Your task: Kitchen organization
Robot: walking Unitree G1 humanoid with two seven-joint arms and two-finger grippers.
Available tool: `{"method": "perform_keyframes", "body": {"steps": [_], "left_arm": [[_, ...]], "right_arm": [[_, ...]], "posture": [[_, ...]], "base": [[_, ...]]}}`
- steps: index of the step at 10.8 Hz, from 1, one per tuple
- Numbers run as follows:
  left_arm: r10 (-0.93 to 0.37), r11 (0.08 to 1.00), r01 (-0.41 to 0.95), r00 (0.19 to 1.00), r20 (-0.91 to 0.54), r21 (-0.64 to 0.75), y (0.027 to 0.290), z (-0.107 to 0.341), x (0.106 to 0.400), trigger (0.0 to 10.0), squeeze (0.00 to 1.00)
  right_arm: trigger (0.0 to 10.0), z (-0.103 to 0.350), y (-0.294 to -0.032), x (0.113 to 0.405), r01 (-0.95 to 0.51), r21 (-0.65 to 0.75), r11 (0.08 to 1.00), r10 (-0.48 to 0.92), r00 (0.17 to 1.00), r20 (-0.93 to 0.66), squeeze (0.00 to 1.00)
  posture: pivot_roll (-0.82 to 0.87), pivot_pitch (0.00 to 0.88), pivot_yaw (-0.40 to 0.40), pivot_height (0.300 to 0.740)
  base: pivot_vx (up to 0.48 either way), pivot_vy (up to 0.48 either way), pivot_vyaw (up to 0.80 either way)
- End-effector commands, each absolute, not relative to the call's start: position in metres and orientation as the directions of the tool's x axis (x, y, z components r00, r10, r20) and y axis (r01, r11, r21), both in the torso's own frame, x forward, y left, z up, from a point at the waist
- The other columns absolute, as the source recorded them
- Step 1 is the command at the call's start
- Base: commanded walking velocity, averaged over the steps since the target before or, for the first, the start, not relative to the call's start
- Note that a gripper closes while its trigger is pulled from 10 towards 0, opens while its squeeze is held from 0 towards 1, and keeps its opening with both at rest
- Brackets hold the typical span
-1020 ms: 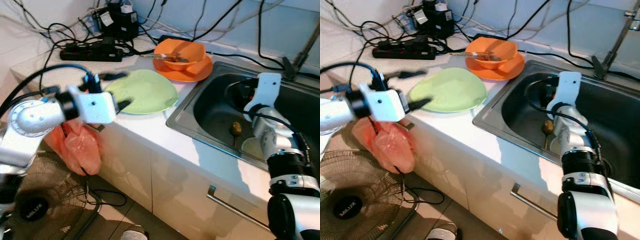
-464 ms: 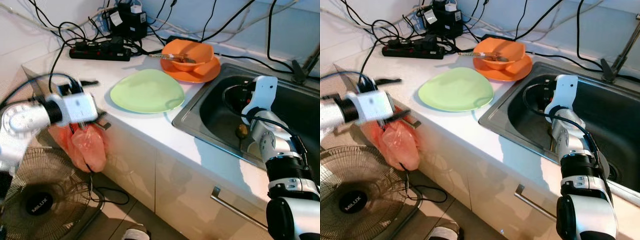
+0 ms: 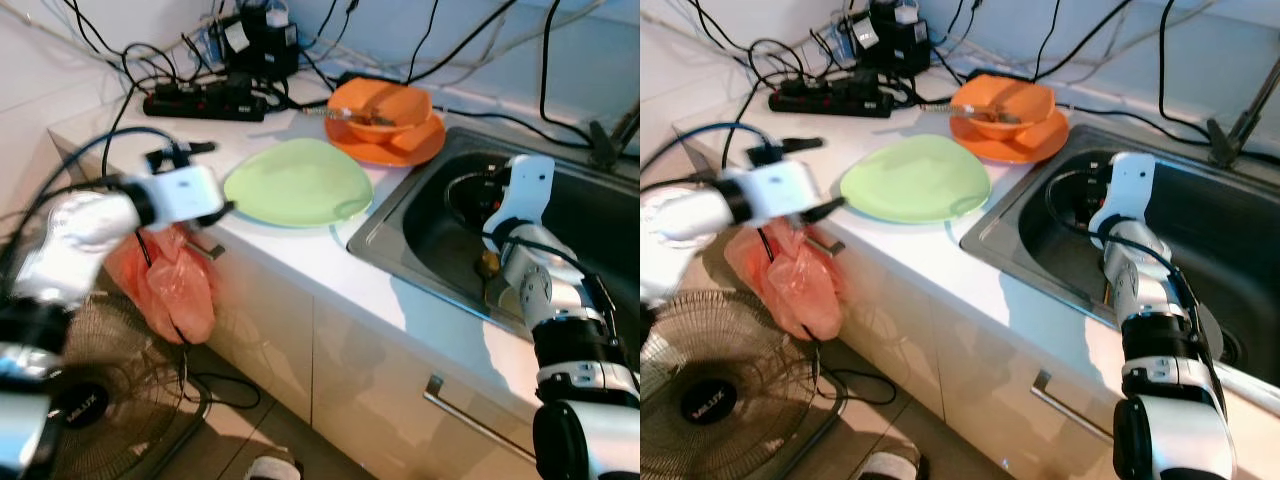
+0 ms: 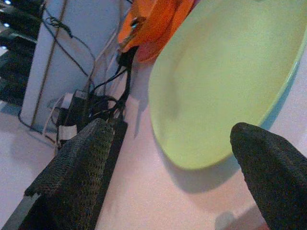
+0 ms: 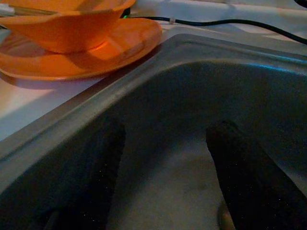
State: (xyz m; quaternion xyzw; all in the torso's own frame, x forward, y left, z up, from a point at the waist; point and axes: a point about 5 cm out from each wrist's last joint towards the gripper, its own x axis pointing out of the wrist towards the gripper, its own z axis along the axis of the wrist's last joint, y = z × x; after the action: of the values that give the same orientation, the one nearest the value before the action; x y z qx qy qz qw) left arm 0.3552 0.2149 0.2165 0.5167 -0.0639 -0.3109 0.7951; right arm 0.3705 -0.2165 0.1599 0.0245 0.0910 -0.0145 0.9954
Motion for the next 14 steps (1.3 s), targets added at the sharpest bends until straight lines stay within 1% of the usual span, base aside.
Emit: {"method": "perform_keyframes", "body": {"steps": [1,3,4,6,7,8,9,10,11,13,14], "left_arm": [[-0.579,0.241,0.439,0.781,-0.235,0.866,0.206,0.212,0.359,10.0,1.00],[-0.607,0.216,0.468,0.752,-0.257,0.857,0.197,0.207,0.362,10.0,1.00],[-0.613,0.199,0.471,0.744,-0.266,0.859,0.194,0.206,0.364,10.0,1.00],[-0.609,0.178,0.470,0.743,-0.278,0.865,0.192,0.203,0.367,10.0,1.00],[-0.604,0.173,0.470,0.745,-0.284,0.866,0.190,0.202,0.370,10.0,1.00],[-0.600,0.172,0.472,0.747,-0.288,0.865,0.188,0.201,0.372,10.0,1.00],[-0.591,0.171,0.475,0.750,-0.296,0.863,0.185,0.198,0.376,10.0,1.00],[-0.592,0.172,0.477,0.749,-0.296,0.862,0.180,0.197,0.378,10.0,0.35],[-0.601,0.165,0.480,0.742,-0.298,0.862,0.173,0.196,0.381,10.0,0.00],[-0.613,0.166,0.478,0.735,-0.289,0.863,0.160,0.194,0.384,10.0,0.00],[-0.615,0.165,0.476,0.735,-0.288,0.864,0.159,0.193,0.384,10.0,0.00]], "right_arm": [[10.0,0.166,-0.214,0.370,0.015,0.046,0.999,-0.007,0.985,-0.172,0.00],[10.0,0.167,-0.214,0.366,-0.013,0.054,0.998,0.023,0.984,-0.178,0.00],[10.0,0.171,-0.210,0.362,-0.072,0.070,0.995,0.083,0.981,-0.178,0.00],[10.0,0.174,-0.212,0.354,-0.148,0.045,0.988,0.154,0.970,-0.188,0.00],[10.0,0.173,-0.215,0.350,-0.150,0.033,0.988,0.153,0.968,-0.199,0.00],[10.0,0.173,-0.213,0.348,-0.161,0.035,0.986,0.165,0.965,-0.204,0.00],[10.0,0.175,-0.206,0.343,-0.222,0.044,0.974,0.227,0.951,-0.210,0.00],[10.0,0.177,-0.199,0.333,-0.324,0.045,0.945,0.326,0.918,-0.227,0.00],[10.0,0.178,-0.199,0.319,-0.406,0.057,0.912,0.407,0.877,-0.256,0.00],[10.0,0.179,-0.203,0.311,-0.436,0.047,0.899,0.431,0.859,-0.276,0.00],[10.0,0.180,-0.203,0.311,-0.436,0.048,0.899,0.431,0.858,-0.278,0.00]], "posture": [[0.40,0.000,0.027,0.740],[0.38,0.019,0.032,0.740],[0.38,0.025,0.036,0.740],[0.35,0.036,0.044,0.740],[0.35,0.037,0.045,0.740],[0.34,0.046,0.046,0.740],[0.33,0.049,0.047,0.740],[0.31,0.060,0.052,0.740],[0.29,0.069,0.055,0.740],[0.26,0.082,0.056,0.740],[0.26,0.083,0.056,0.740]], "base": [[0.000,0.000,0.00],[0.000,0.000,0.00],[0.000,0.000,0.00],[0.000,0.000,0.00],[0.000,0.000,0.00],[0.000,0.000,0.00],[0.000,0.000,0.00],[0.000,0.000,0.00],[0.000,0.000,0.00],[0.000,0.000,0.00],[0.000,0.000,0.00]]}}
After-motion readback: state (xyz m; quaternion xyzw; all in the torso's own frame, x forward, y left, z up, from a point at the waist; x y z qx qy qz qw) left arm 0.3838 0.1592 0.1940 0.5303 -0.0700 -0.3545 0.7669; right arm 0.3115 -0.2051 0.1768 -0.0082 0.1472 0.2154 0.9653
